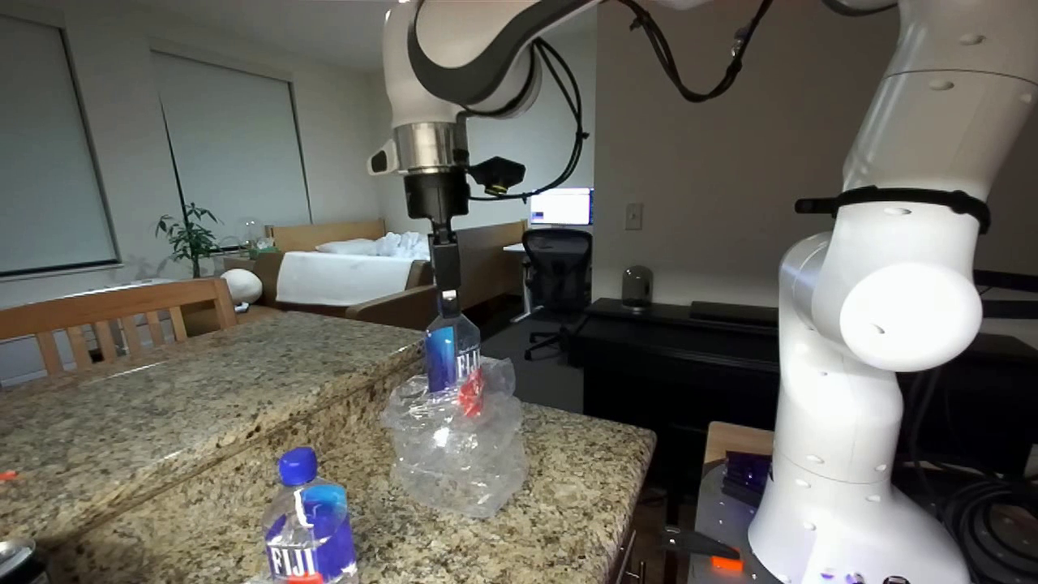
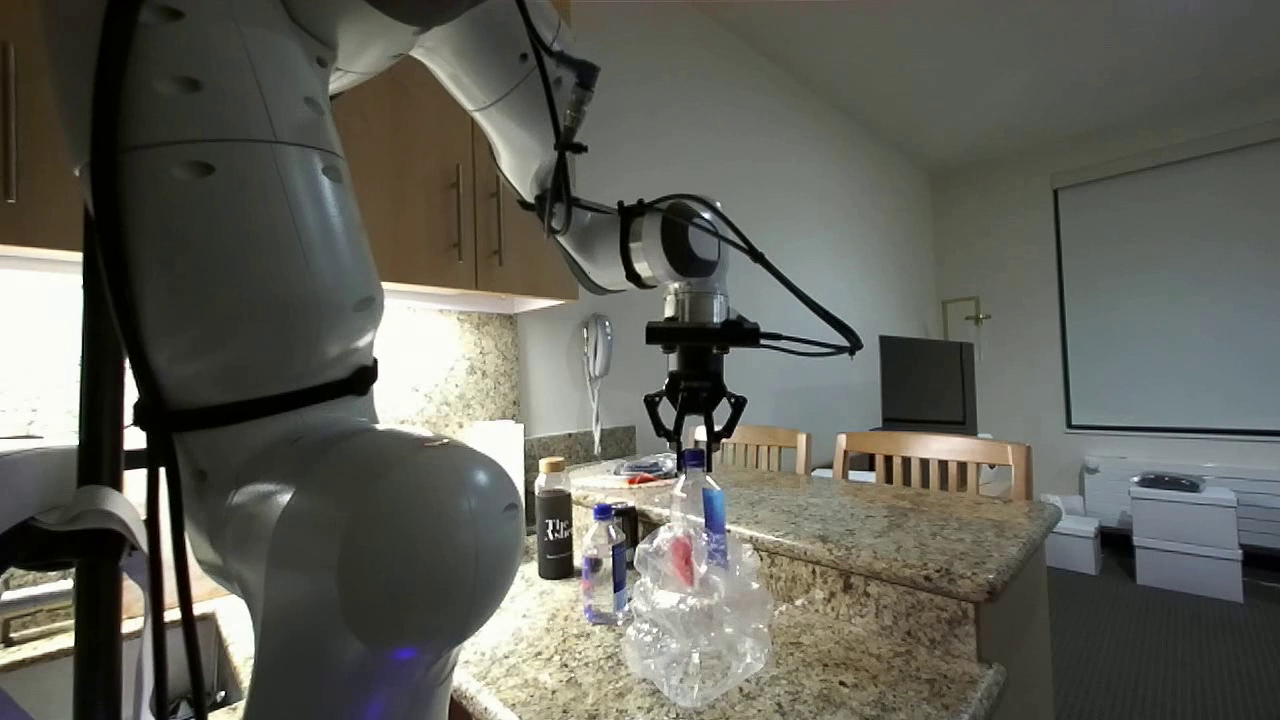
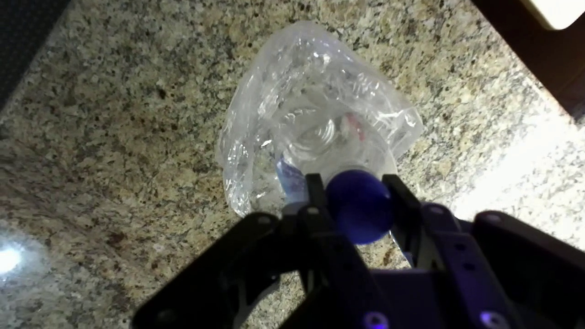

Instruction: Put one of the water bottles on the counter in the plastic bag

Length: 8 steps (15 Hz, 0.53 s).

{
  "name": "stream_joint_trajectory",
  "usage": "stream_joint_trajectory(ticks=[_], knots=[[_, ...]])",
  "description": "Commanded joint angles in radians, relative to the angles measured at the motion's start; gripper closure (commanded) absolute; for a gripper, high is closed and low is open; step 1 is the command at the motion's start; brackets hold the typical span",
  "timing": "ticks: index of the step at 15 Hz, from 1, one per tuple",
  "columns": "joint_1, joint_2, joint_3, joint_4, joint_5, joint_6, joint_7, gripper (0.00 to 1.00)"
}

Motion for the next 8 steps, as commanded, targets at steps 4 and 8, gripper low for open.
stream_joint_trajectory(ticks=[4,8], knots=[[0.015,-0.036,0.026,-0.105,-0.027,0.081,0.090,0.85],[0.012,-0.043,0.037,-0.151,-0.056,0.138,0.139,0.85]])
